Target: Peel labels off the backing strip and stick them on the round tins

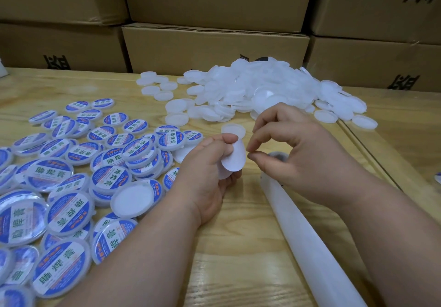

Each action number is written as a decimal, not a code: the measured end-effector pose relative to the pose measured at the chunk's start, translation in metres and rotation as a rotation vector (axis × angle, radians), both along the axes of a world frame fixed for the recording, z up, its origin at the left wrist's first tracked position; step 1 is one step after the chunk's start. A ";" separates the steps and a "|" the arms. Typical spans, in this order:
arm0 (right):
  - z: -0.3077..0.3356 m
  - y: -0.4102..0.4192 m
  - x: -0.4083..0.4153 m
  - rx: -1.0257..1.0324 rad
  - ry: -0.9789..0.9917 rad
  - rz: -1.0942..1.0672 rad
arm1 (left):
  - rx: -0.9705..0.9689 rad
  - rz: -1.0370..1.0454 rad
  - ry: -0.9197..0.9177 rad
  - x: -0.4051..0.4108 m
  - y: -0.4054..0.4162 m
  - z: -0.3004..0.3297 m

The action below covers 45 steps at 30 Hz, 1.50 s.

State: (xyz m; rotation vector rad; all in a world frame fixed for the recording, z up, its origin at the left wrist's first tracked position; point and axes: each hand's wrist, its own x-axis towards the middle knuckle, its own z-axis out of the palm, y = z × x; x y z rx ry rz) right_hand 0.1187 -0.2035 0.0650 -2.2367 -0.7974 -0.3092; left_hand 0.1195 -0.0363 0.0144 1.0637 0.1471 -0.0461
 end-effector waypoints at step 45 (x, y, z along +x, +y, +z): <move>0.001 0.002 0.007 0.599 0.230 -0.090 | -0.195 -0.087 -0.090 -0.004 -0.001 0.003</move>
